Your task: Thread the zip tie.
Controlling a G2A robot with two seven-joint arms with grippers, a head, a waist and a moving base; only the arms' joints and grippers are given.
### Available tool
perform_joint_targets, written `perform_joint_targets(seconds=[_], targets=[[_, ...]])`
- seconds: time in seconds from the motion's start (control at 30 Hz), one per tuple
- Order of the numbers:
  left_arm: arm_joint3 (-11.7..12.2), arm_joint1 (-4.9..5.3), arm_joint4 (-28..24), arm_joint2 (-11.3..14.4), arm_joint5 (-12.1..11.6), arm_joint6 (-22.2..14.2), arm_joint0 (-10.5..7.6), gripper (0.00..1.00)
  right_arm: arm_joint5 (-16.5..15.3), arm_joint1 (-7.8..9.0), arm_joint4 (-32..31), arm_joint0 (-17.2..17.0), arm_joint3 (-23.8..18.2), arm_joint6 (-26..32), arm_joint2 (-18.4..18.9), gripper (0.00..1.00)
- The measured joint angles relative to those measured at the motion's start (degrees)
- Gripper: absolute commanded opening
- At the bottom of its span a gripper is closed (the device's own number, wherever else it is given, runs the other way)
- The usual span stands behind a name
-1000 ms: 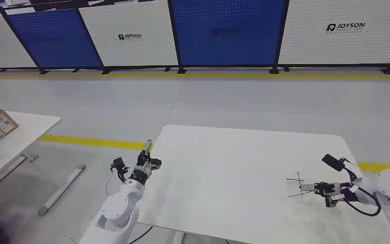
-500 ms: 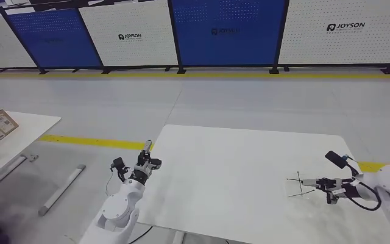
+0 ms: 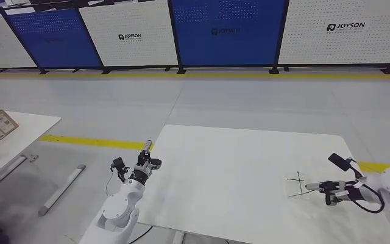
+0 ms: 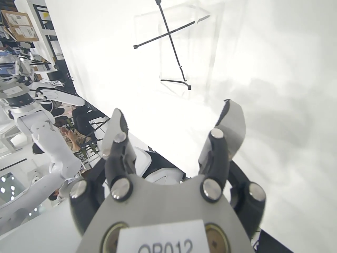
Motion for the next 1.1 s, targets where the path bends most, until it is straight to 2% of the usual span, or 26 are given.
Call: perform_joint_targets(seconds=[0.07, 0.13, 0.33, 0.43, 0.67, 0.87, 1.1], targets=[[0.0, 0.0, 0.0, 0.0, 0.0, 0.0, 0.0, 1.0, 0.5, 0.0, -0.5, 0.3, 0.3, 0.0, -0.4, 0.31], [0.0, 0.0, 0.0, 0.0, 0.0, 0.0, 0.0, 1.0, 0.9, -0.05, -0.8, 0.6, 0.7, 0.0, -1.0, 0.33], [0.0, 0.0, 0.0, 0.0, 0.0, 0.0, 0.0, 1.0, 2.6, -0.38, -1.9, 2.5, 2.4, 0.0, -3.1, 0.3], [0.0, 0.0, 0.0, 0.0, 0.0, 0.0, 0.0, 1.0, 3.5, -0.65, -2.3, 3.5, 3.2, 0.0, -4.0, 0.25], [0.0, 0.0, 0.0, 0.0, 0.0, 0.0, 0.0, 1.0, 6.3, -1.31, -3.9, 5.3, 4.6, -1.4, -6.0, 0.29], [0.0, 0.0, 0.0, 0.0, 0.0, 0.0, 0.0, 1.0, 6.8, -1.93, -3.8, 6.6, 6.2, -1.8, -7.5, 0.26], [0.0, 0.0, 0.0, 0.0, 0.0, 0.0, 0.0, 1.0, 7.4, -2.72, -4.0, 8.1, 8.0, -2.2, -9.3, 0.27]])
